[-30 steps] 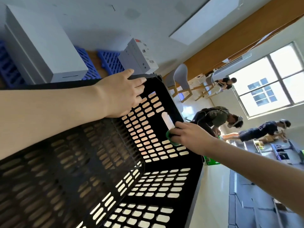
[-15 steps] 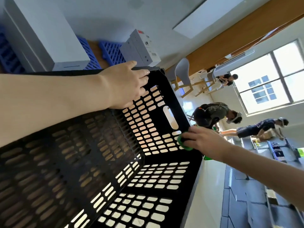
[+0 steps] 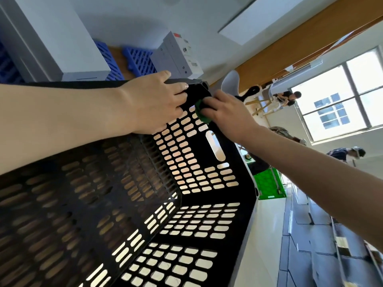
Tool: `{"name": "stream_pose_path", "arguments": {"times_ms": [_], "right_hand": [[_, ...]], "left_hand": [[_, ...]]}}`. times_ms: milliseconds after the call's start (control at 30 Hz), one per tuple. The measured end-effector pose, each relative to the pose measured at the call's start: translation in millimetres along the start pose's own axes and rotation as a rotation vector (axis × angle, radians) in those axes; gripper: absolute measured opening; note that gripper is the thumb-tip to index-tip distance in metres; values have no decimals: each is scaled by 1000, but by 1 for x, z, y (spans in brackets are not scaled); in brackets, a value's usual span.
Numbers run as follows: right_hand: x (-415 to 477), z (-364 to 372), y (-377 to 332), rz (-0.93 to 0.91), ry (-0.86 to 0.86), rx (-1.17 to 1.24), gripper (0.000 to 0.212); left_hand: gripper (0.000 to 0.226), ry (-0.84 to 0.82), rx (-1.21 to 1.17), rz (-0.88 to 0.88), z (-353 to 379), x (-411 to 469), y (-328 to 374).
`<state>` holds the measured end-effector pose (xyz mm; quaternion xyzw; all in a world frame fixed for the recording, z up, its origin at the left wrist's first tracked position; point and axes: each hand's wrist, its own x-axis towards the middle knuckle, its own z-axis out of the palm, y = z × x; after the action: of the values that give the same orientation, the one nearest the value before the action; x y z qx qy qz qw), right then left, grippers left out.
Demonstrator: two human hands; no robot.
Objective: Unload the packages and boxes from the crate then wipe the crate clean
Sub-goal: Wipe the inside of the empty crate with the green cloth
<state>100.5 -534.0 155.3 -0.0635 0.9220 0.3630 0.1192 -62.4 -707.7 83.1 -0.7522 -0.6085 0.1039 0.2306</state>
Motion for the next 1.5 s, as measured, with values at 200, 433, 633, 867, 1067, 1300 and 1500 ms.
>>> {"name": "stream_pose_path", "arguments": {"times_ms": [200, 433, 633, 867, 1067, 1300, 1500], "right_hand": [[-133, -6, -41, -156, -341, 225, 19], [-128, 7, -59, -232, -340, 196, 12], [-21, 21, -44, -4, 5, 115, 31], [-35, 47, -62, -63, -20, 132, 16], [-78, 53, -87, -276, -258, 181, 6], [-33, 53, -75, -2, -79, 133, 13], [-82, 44, -90, -210, -291, 200, 9]], "left_hand": [[53, -25, -45, -4, -5, -2, -1], [54, -11, -61, -16, -5, -1, 0], [50, -6, -63, -16, -3, 1, 3], [51, -9, -43, -29, -2, 0, 1], [51, -7, -61, -31, -2, 0, 1], [49, -12, -40, -30, -3, 0, 1], [49, 20, -16, -153, -1, 0, 1]]}}
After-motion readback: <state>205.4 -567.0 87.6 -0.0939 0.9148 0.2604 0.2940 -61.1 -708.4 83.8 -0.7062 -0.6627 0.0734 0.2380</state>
